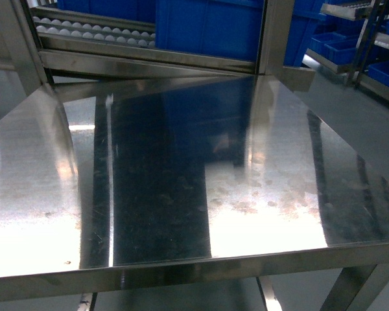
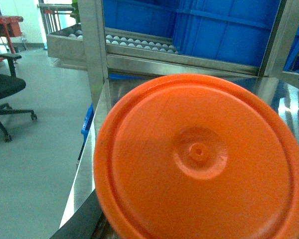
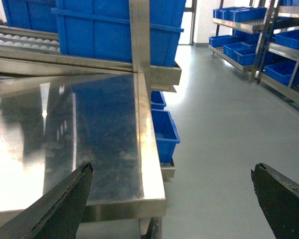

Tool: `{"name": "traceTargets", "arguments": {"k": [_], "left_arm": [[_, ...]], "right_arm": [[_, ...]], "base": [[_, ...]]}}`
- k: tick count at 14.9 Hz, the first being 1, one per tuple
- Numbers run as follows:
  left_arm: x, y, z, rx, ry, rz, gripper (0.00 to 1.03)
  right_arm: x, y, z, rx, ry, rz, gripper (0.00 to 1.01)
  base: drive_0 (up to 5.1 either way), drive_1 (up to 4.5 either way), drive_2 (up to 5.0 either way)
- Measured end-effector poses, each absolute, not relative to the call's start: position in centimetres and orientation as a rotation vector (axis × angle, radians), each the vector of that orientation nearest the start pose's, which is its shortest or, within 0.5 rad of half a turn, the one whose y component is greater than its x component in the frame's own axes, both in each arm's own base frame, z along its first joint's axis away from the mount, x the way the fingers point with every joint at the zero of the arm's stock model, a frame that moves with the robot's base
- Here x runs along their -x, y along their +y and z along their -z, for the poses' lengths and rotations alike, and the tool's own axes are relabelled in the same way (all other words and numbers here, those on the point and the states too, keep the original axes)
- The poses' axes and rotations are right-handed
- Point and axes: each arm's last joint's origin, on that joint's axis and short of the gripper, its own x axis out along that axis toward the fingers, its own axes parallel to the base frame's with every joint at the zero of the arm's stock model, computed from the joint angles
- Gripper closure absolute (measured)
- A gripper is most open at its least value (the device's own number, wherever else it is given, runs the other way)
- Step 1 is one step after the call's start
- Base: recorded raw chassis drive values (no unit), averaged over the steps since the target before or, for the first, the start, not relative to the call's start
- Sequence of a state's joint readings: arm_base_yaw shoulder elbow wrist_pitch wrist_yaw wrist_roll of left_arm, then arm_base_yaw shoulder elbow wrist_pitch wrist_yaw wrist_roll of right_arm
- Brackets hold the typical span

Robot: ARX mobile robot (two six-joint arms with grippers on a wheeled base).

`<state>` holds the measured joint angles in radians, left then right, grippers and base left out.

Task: Pick capacitor and pack into box

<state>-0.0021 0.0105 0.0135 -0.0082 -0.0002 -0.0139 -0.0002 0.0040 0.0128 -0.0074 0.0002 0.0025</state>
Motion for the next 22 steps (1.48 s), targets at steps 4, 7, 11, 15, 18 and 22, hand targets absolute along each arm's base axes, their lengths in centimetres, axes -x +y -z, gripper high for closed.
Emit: {"name": "traceTargets", "arguments": {"k": [4, 7, 11, 15, 18, 22], "left_arm": [[-9.75, -0.02, -16.66, 0.014, 0.004, 0.001, 0.58], [-9.75, -0.02, -16.71, 0.014, -0.001, 0.002, 0.58], [-9.75, -0.02, -16.67, 0.012, 0.003, 0.002, 0.58], [-9.75, -0.02, -16.67, 0.01, 0.003, 0.001, 0.58], [-9.75, -0.02, -16.66, 0.01, 0.004, 0.002, 0.59], [-9.75, -0.02, -16.66, 0.01, 0.004, 0.002, 0.59]], "right_arm": [[-9.72, 0.0, -16.69, -0.002, -0.002, 0.0, 0.03], [-9.72, 0.0, -16.74, -0.002, -0.007, 0.0, 0.03], [-9.72, 0.0, -16.71, -0.003, -0.004, 0.0, 0.03], [-9.72, 0.0, -16.71, -0.003, -0.004, 0.0, 0.03], [-9.72, 0.0, -16.71, -0.003, -0.004, 0.001, 0.03], [-9.72, 0.0, -16.71, -0.002, -0.004, 0.0, 0.03]], "base": [[0.0, 0.0, 0.0], [0.0, 0.0, 0.0], [0.0, 0.0, 0.0], [0.0, 0.0, 0.0], [0.0, 0.0, 0.0], [0.0, 0.0, 0.0]]}}
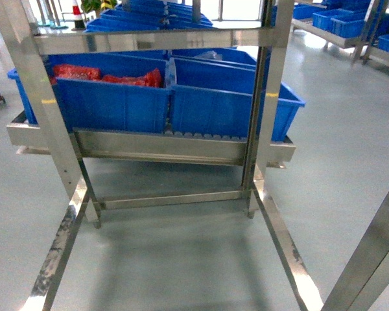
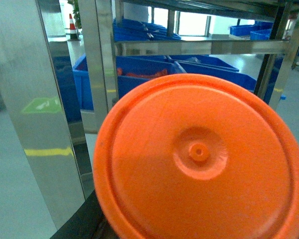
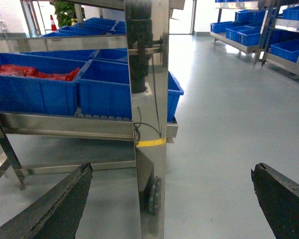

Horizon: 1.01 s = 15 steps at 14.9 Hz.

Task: Pick capacitor and pack into box

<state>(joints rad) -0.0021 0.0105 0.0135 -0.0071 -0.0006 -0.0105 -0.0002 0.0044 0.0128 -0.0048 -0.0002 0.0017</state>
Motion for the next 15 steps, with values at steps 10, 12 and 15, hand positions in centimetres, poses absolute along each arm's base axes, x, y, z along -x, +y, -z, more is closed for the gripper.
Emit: {"name": "traceTargets", "arguments": {"k": [10, 12, 15], "left_arm": [[-9.75, -0.02, -16.66, 0.01, 0.004, 0.002, 0.59], [-9.75, -0.02, -16.66, 0.01, 0.004, 0.002, 0.59], [-9.75, -0.02, -16.66, 0.01, 0.004, 0.002, 0.59]], "right_arm": [[-9.72, 0.0, -16.69, -0.002, -0.002, 0.0, 0.03], [-9.72, 0.0, -16.7, -0.002, -0.003, 0.0, 0.03], [-9.72, 0.0, -16.7, -0.002, -0.003, 0.0, 0.03]], "base": [[0.0, 0.0, 0.0], [0.0, 0.0, 0.0], [0.0, 0.0, 0.0]]}}
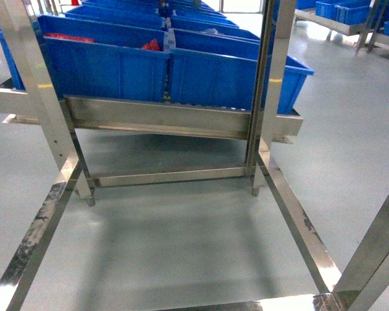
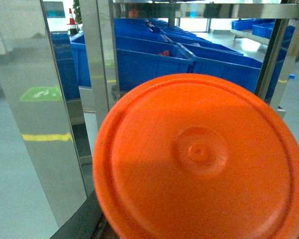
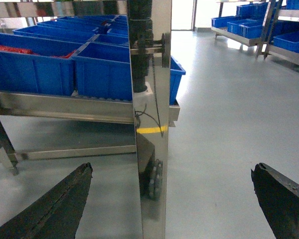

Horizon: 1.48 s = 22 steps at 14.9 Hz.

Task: Pick capacitor and pack into box

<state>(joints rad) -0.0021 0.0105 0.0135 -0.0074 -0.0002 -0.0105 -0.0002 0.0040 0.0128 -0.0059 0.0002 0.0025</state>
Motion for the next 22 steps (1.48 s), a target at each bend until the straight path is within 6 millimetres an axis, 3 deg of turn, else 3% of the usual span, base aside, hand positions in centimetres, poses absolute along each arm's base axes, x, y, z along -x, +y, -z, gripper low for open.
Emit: {"name": "traceTargets", "arguments": {"k": [9, 22], "left_arm": [[-9.75, -0.02, -16.66, 0.01, 0.004, 0.002, 0.59], [-9.75, -0.01, -16.66, 0.01, 0.004, 0.001, 0.59]], "right_arm": [[-9.72, 0.0, -16.71, -0.002, -0.004, 0.001, 0.03], [-9.72, 0.0, -16.69, -0.002, -0.002, 0.0, 0.03]], "base": [[0.0, 0.0, 0.0], [-4.8, 1.55, 3.4]]}}
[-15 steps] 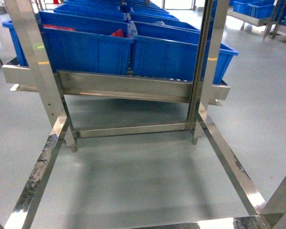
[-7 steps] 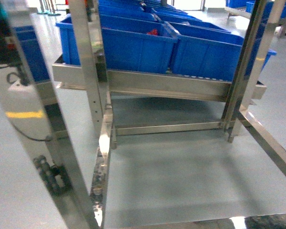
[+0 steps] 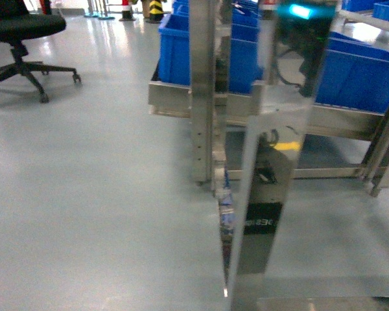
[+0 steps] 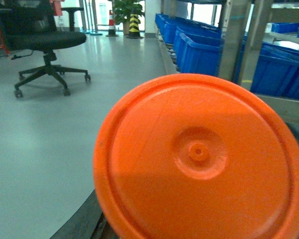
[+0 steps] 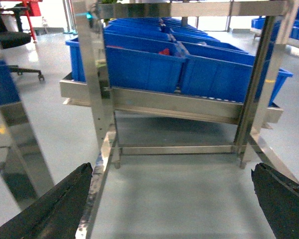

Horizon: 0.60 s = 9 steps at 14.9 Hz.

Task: Pick capacitor and pack into box

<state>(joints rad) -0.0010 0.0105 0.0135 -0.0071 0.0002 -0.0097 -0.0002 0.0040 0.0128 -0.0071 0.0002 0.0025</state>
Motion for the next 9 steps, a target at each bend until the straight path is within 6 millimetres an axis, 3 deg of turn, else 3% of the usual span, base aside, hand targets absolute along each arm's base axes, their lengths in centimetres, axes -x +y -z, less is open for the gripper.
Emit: {"name": "traceTargets", "arguments": {"k": [9], "left_arm": [[-9.75, 0.01, -16.66, 0.01, 0.004, -0.003, 0.59]], "right_arm": [[-9.72, 0.0, -16.7, -0.002, -0.003, 0.0, 0.03]], "base": [[-4.9, 1.56, 3.4]]}}
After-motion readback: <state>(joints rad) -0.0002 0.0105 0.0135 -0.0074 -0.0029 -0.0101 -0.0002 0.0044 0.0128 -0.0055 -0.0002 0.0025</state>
